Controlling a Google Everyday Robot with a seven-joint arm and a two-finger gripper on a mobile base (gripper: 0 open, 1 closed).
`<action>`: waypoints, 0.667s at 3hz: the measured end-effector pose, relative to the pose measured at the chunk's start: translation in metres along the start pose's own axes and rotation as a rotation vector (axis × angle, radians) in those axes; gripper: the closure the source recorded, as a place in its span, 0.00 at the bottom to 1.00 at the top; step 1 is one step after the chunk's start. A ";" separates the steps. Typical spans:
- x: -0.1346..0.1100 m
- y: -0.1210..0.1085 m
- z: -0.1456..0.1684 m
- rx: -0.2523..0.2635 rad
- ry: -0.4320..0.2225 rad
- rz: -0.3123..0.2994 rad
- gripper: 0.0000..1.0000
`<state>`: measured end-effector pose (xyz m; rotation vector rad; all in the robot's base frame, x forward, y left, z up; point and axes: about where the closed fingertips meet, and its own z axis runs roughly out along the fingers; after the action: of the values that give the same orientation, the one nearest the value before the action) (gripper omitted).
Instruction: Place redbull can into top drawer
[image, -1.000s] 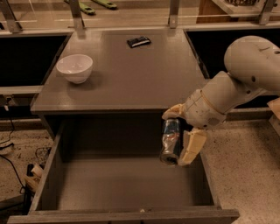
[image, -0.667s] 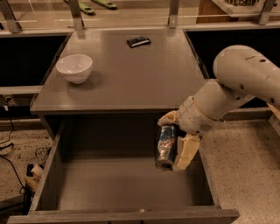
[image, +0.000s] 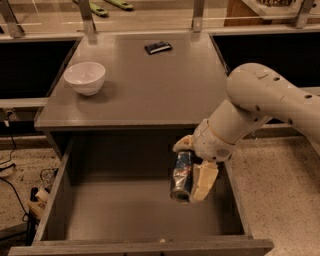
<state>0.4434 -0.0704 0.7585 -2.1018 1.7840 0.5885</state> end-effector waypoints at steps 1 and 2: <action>0.005 -0.003 0.019 0.018 0.089 0.059 1.00; 0.008 -0.003 0.030 0.027 0.150 0.092 1.00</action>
Offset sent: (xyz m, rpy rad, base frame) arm 0.0025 0.0112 -0.0437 -0.2265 -0.0016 -0.1304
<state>0.4448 -0.0618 0.7289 -2.1051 1.9667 0.4376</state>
